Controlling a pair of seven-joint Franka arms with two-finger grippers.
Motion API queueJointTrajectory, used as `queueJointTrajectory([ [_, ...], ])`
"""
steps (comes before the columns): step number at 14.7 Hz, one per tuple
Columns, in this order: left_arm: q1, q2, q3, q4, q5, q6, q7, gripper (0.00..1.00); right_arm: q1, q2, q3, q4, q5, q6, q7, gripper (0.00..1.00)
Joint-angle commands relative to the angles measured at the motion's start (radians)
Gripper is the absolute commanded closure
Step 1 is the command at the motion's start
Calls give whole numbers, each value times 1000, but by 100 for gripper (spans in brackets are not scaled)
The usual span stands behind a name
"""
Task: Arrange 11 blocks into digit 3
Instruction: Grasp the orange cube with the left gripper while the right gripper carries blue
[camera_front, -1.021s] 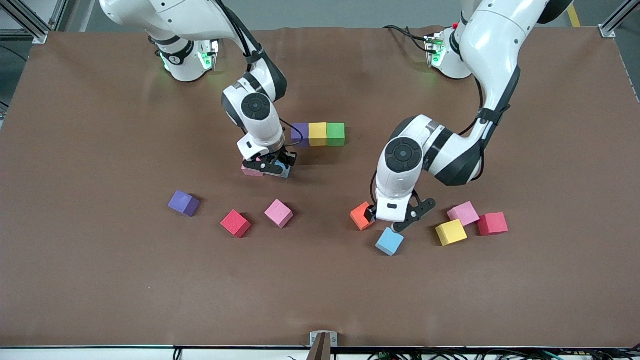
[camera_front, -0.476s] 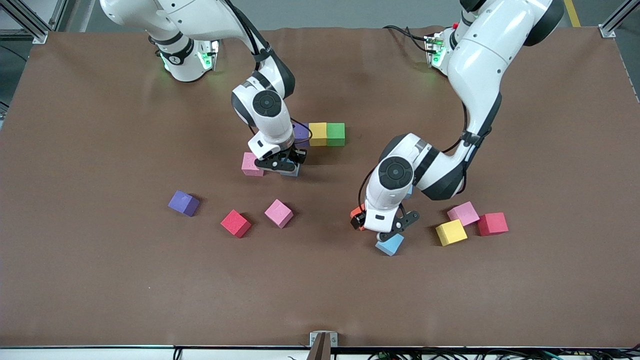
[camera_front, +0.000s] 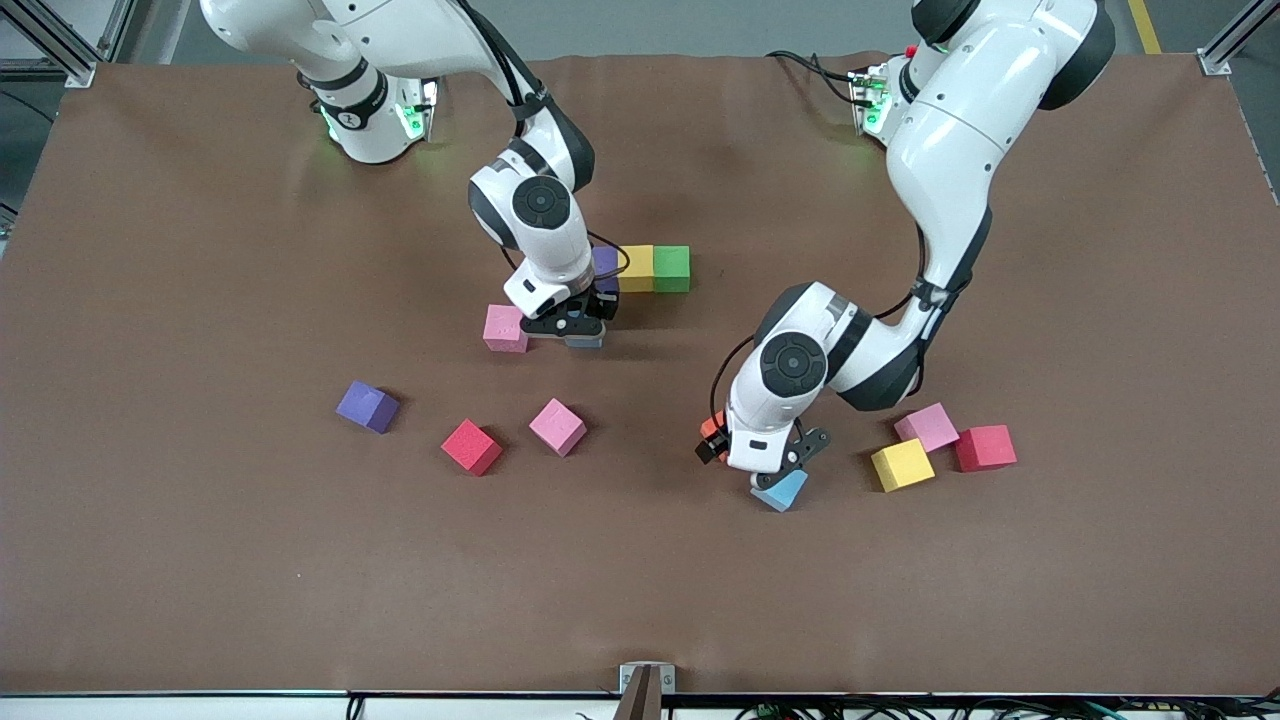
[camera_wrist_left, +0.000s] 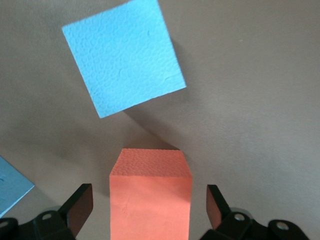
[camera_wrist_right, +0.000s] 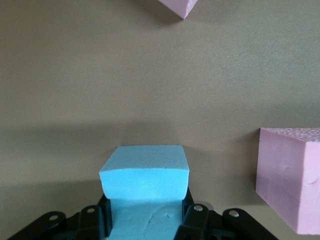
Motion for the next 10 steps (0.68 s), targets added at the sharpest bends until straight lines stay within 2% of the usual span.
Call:
queueJointTrajectory([
  [1, -4, 30, 0, 30, -23, 1, -19, 0, 14, 13, -1, 6, -9, -34, -14, 96],
  [2, -6, 39, 0, 32, -39, 1, -19, 0, 14, 13, -1, 6, -10, -34, -14, 96],
  [3, -4, 43, 0, 32, -52, 18, -19, 5, 14, 13, -1, 6, -9, -36, -14, 96],
  [4, -4, 47, 0, 32, -62, 34, -19, 16, 14, 13, -1, 6, -10, -37, -16, 96],
  [6, -6, 46, 0, 32, -62, 34, -10, 54, 15, 10, -1, 6, -10, -58, -20, 96],
  [7, -6, 44, 0, 32, -64, 34, -11, 66, 15, 10, -1, 13, -10, -63, -20, 96],
  [8, -9, 40, -2, 32, -64, 34, -13, 73, 15, 11, -1, 21, -10, -65, -22, 96],
  [10, -14, 21, -3, 32, -59, 21, -11, 78, 17, 11, -1, 25, -9, -62, -33, 96],
])
